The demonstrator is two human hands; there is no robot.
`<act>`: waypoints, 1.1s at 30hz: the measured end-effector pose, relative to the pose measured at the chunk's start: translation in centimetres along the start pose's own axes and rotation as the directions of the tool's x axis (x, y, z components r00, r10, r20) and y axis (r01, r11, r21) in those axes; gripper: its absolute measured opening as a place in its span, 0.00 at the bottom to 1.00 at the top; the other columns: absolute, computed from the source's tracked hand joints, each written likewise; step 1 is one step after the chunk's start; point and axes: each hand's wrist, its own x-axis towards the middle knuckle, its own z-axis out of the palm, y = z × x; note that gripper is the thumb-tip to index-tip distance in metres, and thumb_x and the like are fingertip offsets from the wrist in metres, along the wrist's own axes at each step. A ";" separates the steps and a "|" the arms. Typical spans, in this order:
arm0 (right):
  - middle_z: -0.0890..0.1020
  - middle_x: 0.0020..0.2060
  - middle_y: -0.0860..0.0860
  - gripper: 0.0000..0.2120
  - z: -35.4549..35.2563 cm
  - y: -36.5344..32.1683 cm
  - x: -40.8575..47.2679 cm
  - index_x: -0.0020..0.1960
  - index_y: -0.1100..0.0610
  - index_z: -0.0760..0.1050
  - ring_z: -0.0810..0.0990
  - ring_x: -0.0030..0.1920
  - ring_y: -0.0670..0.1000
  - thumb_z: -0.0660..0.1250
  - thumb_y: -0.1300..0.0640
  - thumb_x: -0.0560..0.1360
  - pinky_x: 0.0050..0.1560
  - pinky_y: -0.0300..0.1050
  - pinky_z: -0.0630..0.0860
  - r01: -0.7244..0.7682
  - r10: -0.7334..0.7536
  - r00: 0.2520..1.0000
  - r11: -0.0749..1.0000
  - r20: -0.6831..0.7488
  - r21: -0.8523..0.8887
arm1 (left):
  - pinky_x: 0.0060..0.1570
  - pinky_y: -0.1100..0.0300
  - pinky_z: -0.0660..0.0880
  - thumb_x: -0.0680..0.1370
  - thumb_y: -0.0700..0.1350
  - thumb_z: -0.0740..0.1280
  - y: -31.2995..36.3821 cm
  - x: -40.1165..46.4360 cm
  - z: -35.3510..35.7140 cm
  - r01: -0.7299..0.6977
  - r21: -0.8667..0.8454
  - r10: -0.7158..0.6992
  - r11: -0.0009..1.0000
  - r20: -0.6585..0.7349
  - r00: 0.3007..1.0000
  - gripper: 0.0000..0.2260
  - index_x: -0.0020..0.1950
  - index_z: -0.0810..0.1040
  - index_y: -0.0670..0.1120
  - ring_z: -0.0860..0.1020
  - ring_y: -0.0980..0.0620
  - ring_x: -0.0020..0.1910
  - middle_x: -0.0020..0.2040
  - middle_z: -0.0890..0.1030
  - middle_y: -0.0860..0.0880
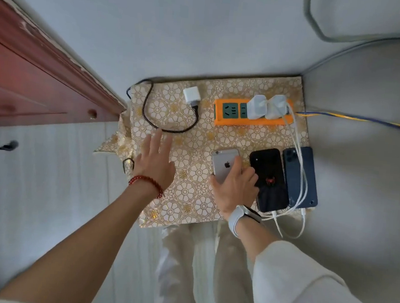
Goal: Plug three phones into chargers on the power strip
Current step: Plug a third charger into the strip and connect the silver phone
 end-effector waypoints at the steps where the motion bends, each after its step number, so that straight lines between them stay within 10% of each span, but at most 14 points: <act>1: 0.71 0.55 0.61 0.36 0.1 0.2 -0.1 0.68 0.55 0.58 0.70 0.54 0.60 0.67 0.39 0.68 0.47 0.54 0.73 0.012 -0.012 1.000 1.000 -0.002 0.011 | 0.71 0.42 0.55 0.77 0.45 0.59 0.2 0.9 0.2 -0.002 0.039 0.002 0.999 -0.012 1.000 0.29 0.75 0.48 0.50 0.44 0.44 0.76 0.77 0.46 0.48; 5: 0.69 0.58 0.59 0.37 -0.1 1.4 0.3 0.69 0.55 0.58 0.70 0.55 0.59 0.68 0.40 0.68 0.47 0.51 0.73 0.062 -0.066 0.996 0.996 0.062 0.066 | 0.71 0.39 0.48 0.78 0.48 0.58 1.6 3.1 1.3 0.067 0.153 -0.052 0.986 -0.096 0.994 0.27 0.74 0.51 0.48 0.45 0.44 0.75 0.76 0.51 0.47; 12: 0.74 0.56 0.57 0.14 -4.1 1.6 1.8 0.61 0.59 0.69 0.72 0.57 0.57 0.60 0.56 0.77 0.56 0.52 0.73 0.306 -0.350 0.935 0.878 0.058 0.367 | 0.70 0.39 0.53 0.73 0.34 0.65 2.6 1.6 1.5 0.033 0.262 0.035 0.964 -0.249 0.968 0.12 0.54 0.75 0.44 0.75 0.43 0.53 0.50 0.79 0.44; 15: 0.80 0.49 0.56 0.14 -6.4 -0.7 3.1 0.53 0.62 0.74 0.78 0.52 0.55 0.54 0.55 0.79 0.56 0.56 0.74 -0.051 -0.269 0.891 0.742 0.366 0.669 | 0.57 0.43 0.73 0.65 0.29 0.72 2.9 -0.3 0.0 -0.104 0.220 0.189 0.970 -0.409 0.893 0.11 0.41 0.81 0.42 0.79 0.44 0.33 0.34 0.78 0.44; 18: 0.82 0.44 0.56 0.17 -8.1 -4.0 4.6 0.57 0.64 0.70 0.79 0.45 0.53 0.57 0.50 0.78 0.50 0.50 0.77 -0.597 -0.279 0.655 0.378 0.702 0.707 | 0.31 0.56 0.76 0.63 0.29 0.74 3.6 -3.0 -1.7 -0.221 0.090 0.238 0.971 -0.470 0.850 0.10 0.40 0.82 0.41 0.76 0.45 0.28 0.30 0.78 0.44; 23: 0.76 0.38 0.57 0.10 -10.1 -7.7 5.0 0.52 0.64 0.69 0.77 0.35 0.50 0.59 0.56 0.79 0.32 0.40 0.79 -0.824 -0.373 0.496 0.082 0.784 0.561 | 0.21 0.59 0.73 0.68 0.35 0.72 3.6 -6.7 -3.3 -0.272 -0.033 0.226 0.962 -0.462 0.858 0.04 0.42 0.83 0.41 0.74 0.46 0.22 0.29 0.78 0.44; 26: 0.70 0.31 0.52 0.07 -10.6 -8.5 5.1 0.43 0.61 0.69 0.69 0.28 0.46 0.58 0.60 0.79 0.23 0.35 0.67 -0.663 -0.263 0.663 0.229 0.701 0.713 | 0.23 0.57 0.76 0.72 0.41 0.68 3.3 -7.4 -3.7 -0.301 -0.081 0.238 0.950 -0.436 0.868 0.07 0.46 0.83 0.41 0.77 0.45 0.25 0.31 0.81 0.44; 28: 0.70 0.30 0.51 0.09 -10.9 -8.0 5.5 0.41 0.60 0.71 0.68 0.28 0.48 0.57 0.60 0.78 0.26 0.37 0.65 -0.330 -0.233 0.817 0.561 0.527 0.759 | 0.27 0.56 0.77 0.73 0.42 0.66 2.8 -7.6 -3.8 -0.302 -0.127 0.231 0.945 -0.396 0.889 0.08 0.46 0.83 0.40 0.79 0.44 0.28 0.33 0.82 0.44; 30: 0.75 0.34 0.56 0.12 -11.4 -7.1 6.3 0.46 0.65 0.75 0.71 0.31 0.51 0.55 0.60 0.79 0.29 0.40 0.65 0.036 -0.300 0.877 0.820 0.374 0.571 | 0.29 0.57 0.77 0.74 0.43 0.65 2.2 -7.7 -3.5 -0.311 -0.126 0.244 0.942 -0.378 0.893 0.09 0.44 0.82 0.40 0.79 0.45 0.29 0.32 0.81 0.44; 33: 0.80 0.50 0.64 0.12 -12.9 -6.1 8.3 0.55 0.70 0.74 0.78 0.47 0.60 0.57 0.65 0.77 0.34 0.41 0.65 0.355 -0.403 0.884 0.908 0.235 0.220 | 0.33 0.57 0.76 0.74 0.46 0.61 1.4 -8.0 -2.8 -0.341 -0.090 0.290 0.936 -0.356 0.888 0.12 0.41 0.81 0.41 0.78 0.46 0.29 0.31 0.80 0.45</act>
